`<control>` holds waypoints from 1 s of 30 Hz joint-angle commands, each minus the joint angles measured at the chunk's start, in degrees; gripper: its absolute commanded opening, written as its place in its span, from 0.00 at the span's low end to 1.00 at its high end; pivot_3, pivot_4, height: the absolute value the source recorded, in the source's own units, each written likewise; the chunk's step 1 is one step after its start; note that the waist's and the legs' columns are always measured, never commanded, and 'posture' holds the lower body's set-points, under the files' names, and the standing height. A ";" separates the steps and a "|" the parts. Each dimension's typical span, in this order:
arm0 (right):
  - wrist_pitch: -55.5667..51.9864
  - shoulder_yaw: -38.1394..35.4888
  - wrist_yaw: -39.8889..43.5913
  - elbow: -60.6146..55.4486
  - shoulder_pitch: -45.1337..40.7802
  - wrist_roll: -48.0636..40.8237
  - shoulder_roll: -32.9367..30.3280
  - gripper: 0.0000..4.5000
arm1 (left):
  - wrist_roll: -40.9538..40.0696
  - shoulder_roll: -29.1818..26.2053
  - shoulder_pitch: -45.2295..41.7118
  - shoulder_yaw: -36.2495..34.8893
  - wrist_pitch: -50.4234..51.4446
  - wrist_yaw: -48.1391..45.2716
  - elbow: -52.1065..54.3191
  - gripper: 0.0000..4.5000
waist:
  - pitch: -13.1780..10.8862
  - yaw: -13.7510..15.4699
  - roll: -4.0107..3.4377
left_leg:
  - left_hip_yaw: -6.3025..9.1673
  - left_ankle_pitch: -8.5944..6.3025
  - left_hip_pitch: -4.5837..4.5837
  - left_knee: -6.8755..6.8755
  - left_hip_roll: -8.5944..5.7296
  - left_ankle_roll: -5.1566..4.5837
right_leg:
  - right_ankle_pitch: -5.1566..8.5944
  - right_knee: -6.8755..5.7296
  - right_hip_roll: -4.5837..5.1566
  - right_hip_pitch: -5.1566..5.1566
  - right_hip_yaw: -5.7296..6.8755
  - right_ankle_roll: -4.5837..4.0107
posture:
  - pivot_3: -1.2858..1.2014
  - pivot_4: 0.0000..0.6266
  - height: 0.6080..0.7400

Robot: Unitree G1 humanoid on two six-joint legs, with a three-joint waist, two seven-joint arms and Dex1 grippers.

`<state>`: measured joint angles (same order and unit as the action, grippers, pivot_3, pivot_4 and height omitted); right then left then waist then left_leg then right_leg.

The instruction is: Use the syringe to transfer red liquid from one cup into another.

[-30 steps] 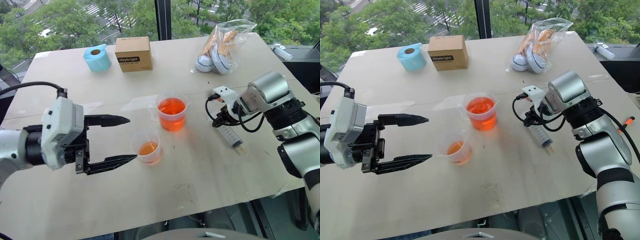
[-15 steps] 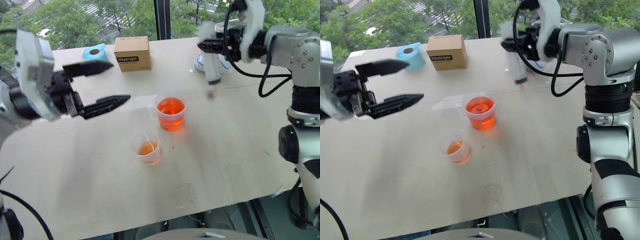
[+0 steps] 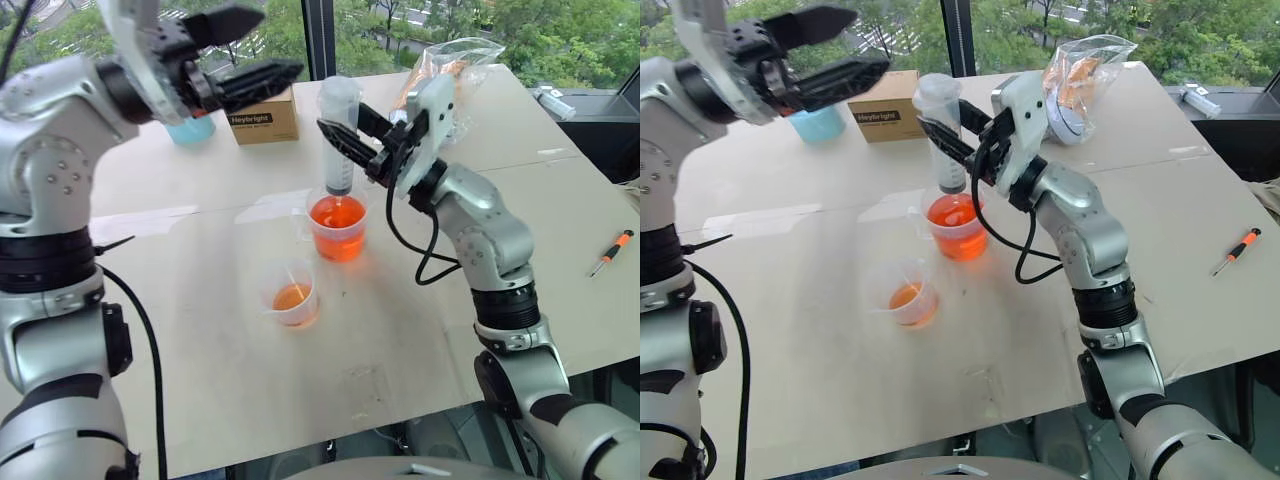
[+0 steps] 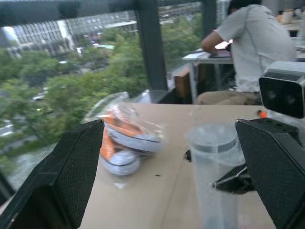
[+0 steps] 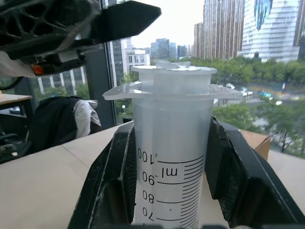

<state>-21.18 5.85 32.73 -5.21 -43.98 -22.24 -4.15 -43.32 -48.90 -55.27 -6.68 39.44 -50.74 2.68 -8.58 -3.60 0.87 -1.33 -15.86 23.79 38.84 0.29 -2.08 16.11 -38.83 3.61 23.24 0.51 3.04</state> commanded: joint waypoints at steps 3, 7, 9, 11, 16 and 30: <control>8.85 3.47 2.59 0.47 2.27 4.54 -0.43 0.33 | 1.74 0.42 1.17 0.81 0.33 -1.66 3.26 1.00 | 0.00 -0.36 0.00 | -0.01 0.03 -0.04 0.03 0.04 0.06 | 0.00 -0.03 -0.03 0.00 -0.04 0.00 | 0.52 0.24 1.00; 9.81 4.72 3.06 1.24 3.21 5.43 -0.01 0.33 | 3.19 1.03 2.38 2.29 0.34 -2.75 4.08 1.00 | 0.00 -0.19 0.00 | 0.01 0.05 -0.04 0.15 0.05 0.08 | 0.00 -0.04 -0.04 -0.01 -0.05 -0.01 | 0.52 0.24 1.00; 9.95 5.02 2.88 1.44 3.40 5.58 0.55 0.33 | 4.52 1.37 2.99 3.32 -0.18 -2.93 4.36 1.00 | 0.00 -0.16 0.00 | 0.01 0.05 -0.03 0.18 0.05 0.07 | 0.00 -0.04 -0.04 -0.01 -0.05 -0.01 | 0.52 0.24 1.00; 10.29 5.27 2.84 1.71 3.46 6.02 0.84 0.33 | 5.32 1.77 3.66 3.65 -0.27 -2.89 4.77 1.00 | 0.00 0.06 0.01 | 0.01 0.05 -0.03 0.19 0.05 0.07 | 0.00 -0.05 -0.04 -0.01 -0.06 -0.01 | 0.52 0.24 1.00; 10.48 5.47 2.55 1.82 3.80 6.54 1.22 0.33 | 5.40 2.51 5.78 4.12 0.13 -3.51 7.04 1.00 | 0.00 0.26 0.01 | 0.02 0.05 -0.02 0.20 0.06 0.07 | 0.00 -0.05 -0.03 -0.01 -0.06 -0.01 | 0.52 0.24 1.00; 11.57 6.88 3.61 1.38 5.00 7.70 0.85 0.33 | 5.27 4.55 4.33 3.02 1.47 -3.80 4.97 0.81 | 0.00 1.13 0.01 | 0.03 0.05 -0.01 0.22 0.06 0.07 | 0.00 -0.05 -0.04 -0.01 -0.05 -0.01 | 0.52 0.24 1.00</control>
<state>-11.01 12.68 35.99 -1.61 -38.74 -14.22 -3.66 -37.49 -44.25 -49.39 -1.76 40.87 -54.38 6.99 -8.58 -2.47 0.88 -1.30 -15.81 23.78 39.07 0.35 -2.01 16.11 -38.88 3.57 23.23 0.45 3.03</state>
